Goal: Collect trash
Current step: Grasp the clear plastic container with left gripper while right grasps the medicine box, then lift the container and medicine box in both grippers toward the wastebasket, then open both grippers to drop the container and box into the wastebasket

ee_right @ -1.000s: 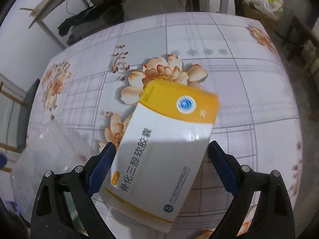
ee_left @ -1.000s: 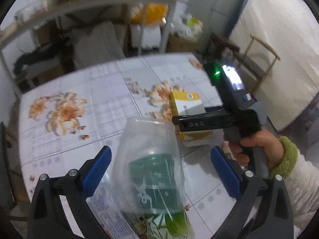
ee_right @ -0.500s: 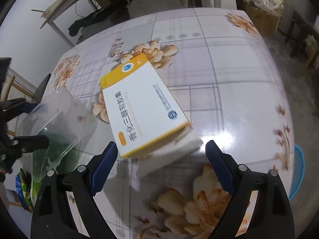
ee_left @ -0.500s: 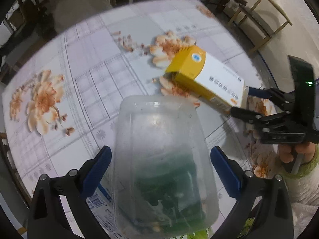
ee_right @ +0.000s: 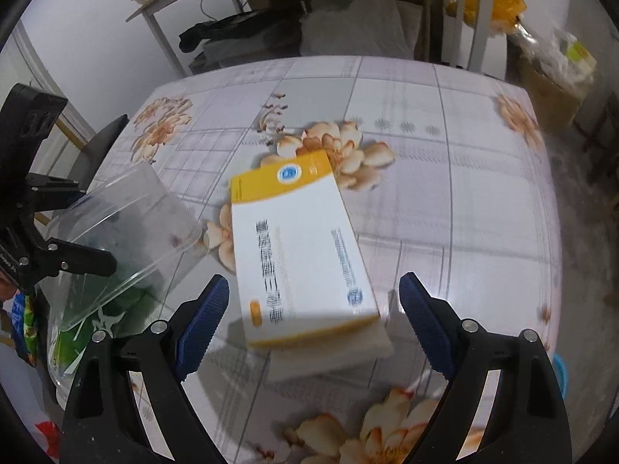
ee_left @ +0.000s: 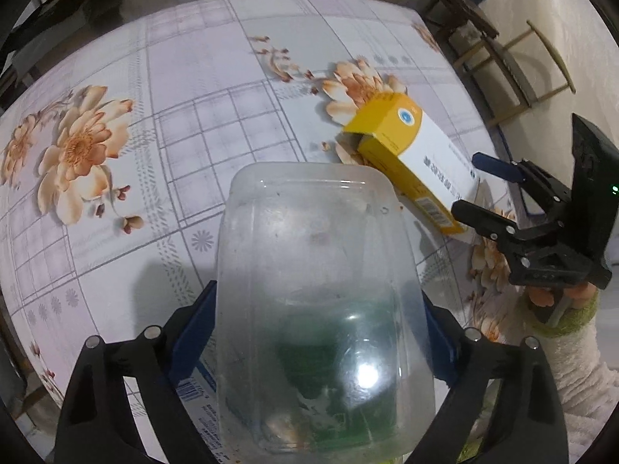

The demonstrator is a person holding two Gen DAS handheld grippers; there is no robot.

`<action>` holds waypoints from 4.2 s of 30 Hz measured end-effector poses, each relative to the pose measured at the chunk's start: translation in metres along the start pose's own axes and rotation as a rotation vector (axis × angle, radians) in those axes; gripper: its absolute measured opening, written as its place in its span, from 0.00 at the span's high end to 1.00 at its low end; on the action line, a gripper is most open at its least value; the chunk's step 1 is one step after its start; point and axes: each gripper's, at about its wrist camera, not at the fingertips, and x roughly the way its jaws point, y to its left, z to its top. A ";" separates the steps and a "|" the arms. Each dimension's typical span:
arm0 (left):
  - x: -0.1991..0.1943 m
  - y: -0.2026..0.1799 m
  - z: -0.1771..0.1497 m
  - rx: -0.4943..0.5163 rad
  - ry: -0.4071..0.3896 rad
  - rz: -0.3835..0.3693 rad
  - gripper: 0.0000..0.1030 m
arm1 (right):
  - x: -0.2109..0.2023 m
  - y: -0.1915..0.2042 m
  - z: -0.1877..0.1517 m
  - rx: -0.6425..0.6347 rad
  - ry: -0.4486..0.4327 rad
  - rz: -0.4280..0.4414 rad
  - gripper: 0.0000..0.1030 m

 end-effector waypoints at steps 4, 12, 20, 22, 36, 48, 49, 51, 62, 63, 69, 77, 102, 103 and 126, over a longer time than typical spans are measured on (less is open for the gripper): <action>-0.016 0.011 -0.001 -0.042 -0.058 -0.020 0.14 | 0.012 -0.001 0.005 0.004 0.027 0.002 0.19; -0.077 0.011 -0.014 -0.084 -0.280 -0.062 0.14 | 0.007 -0.022 0.000 0.129 0.036 0.075 0.33; -0.102 -0.074 -0.059 0.042 -0.425 -0.160 0.14 | -0.031 -0.055 -0.056 0.244 0.017 0.046 0.34; -0.095 -0.103 -0.078 0.081 -0.441 -0.194 0.14 | -0.045 -0.060 -0.076 0.258 0.012 0.018 0.34; 0.027 -0.204 -0.146 0.161 -0.338 -0.006 0.12 | -0.112 -0.069 -0.206 0.450 -0.004 0.012 0.33; 0.064 -0.202 -0.152 0.127 -0.258 0.088 0.09 | -0.114 -0.050 -0.209 0.370 0.030 -0.055 0.22; 0.066 -0.202 -0.151 0.128 -0.254 0.094 0.09 | -0.114 -0.049 -0.210 0.365 0.031 -0.057 0.21; 0.069 -0.205 -0.154 0.136 -0.248 0.109 0.09 | -0.112 -0.046 -0.207 0.340 0.036 -0.079 0.21; 0.076 -0.217 -0.155 0.192 -0.275 0.191 0.09 | -0.095 -0.034 -0.203 0.262 0.060 -0.186 0.22; 0.076 -0.217 -0.155 0.193 -0.275 0.193 0.09 | -0.095 -0.034 -0.203 0.264 0.061 -0.189 0.22; 0.076 -0.218 -0.154 0.196 -0.280 0.202 0.09 | -0.099 -0.036 -0.204 0.282 0.040 -0.193 0.33; 0.075 -0.220 -0.155 0.207 -0.290 0.218 0.10 | -0.102 -0.041 -0.207 0.313 0.026 -0.176 0.33; 0.065 -0.225 -0.158 0.216 -0.324 0.249 0.10 | -0.111 -0.053 -0.209 0.365 -0.011 -0.140 0.34; 0.065 -0.225 -0.157 0.214 -0.326 0.244 0.10 | -0.112 -0.053 -0.210 0.371 -0.017 -0.136 0.34; 0.038 -0.356 -0.046 0.389 -0.349 -0.099 0.12 | -0.222 -0.247 -0.366 1.118 -0.338 -0.135 0.34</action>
